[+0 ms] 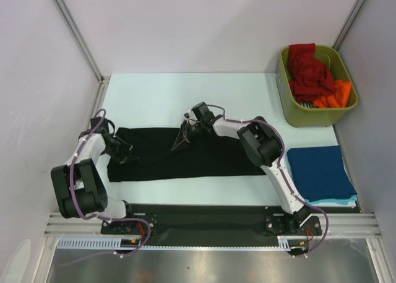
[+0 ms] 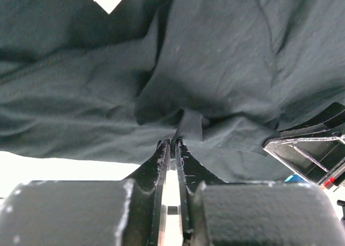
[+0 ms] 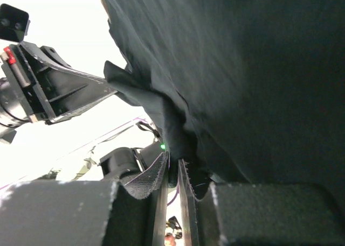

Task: Fold and stack the t-shirts
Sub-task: Fold the tshirt

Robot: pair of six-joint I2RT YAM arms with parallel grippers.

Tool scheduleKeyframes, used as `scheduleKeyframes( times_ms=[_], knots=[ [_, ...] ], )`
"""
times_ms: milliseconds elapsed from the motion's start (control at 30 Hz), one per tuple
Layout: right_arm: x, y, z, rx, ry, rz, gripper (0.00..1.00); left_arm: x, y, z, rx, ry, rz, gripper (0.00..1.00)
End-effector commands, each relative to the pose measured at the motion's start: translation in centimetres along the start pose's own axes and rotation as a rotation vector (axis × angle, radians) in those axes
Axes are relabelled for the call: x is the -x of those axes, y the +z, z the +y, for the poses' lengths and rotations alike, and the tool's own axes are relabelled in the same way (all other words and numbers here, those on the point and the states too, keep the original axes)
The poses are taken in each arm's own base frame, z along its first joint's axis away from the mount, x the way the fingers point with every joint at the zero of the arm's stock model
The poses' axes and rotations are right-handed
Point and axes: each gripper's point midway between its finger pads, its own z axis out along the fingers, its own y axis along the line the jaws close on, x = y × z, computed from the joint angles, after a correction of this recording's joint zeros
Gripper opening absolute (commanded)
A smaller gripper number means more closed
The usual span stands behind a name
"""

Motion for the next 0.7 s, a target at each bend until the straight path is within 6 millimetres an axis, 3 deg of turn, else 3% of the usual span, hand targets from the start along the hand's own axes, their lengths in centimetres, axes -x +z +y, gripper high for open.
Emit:
scheduleKeyframes(
  times_ms=[0, 200, 300, 333, 367, 467, 533, 667],
  knots=[
    [1.5, -0.5, 2.1, 0.06, -0.022, -0.015, 0.18, 1.5, -0.6, -2.6, -0.073, 0.015, -0.025, 0.13],
    [4.6, -1.2, 3.6, 0.133, 0.018, -0.055, 0.3, 3.4, -0.7, -4.2, -0.101, 0.01, -0.039, 0.28],
    [5.8, -2.2, 3.7, 0.141, 0.035, -0.077, 0.35, 4.0, -0.9, -4.1, -0.093, -0.012, -0.041, 0.44],
    [6.1, -2.6, 3.3, 0.13, 0.04, -0.09, 0.37, 4.1, -1.1, -3.7, -0.082, -0.021, -0.043, 0.57],
    [6.7, -3.4, 3.1, 0.125, 0.038, -0.108, 0.38, 4.7, -1.8, -3.4, -0.084, -0.028, -0.074, 0.61],
    [6.7, -5.0, 2.1, 0.054, 0.002, -0.128, 0.41, 5.6, -3.6, -3.0, -0.072, -0.002, -0.15, 0.63],
    [6.2, -5.6, 1.6, 0.0, -0.056, -0.126, 0.44, 5.5, -5.4, -3.7, -0.112, 0.043, -0.202, 0.65],
    [5.1, -6.2, 2.9, -0.05, -0.18, -0.116, 0.5, 2.7, -6.0, -5.4, -0.177, 0.186, -0.186, 0.7]
  ],
)
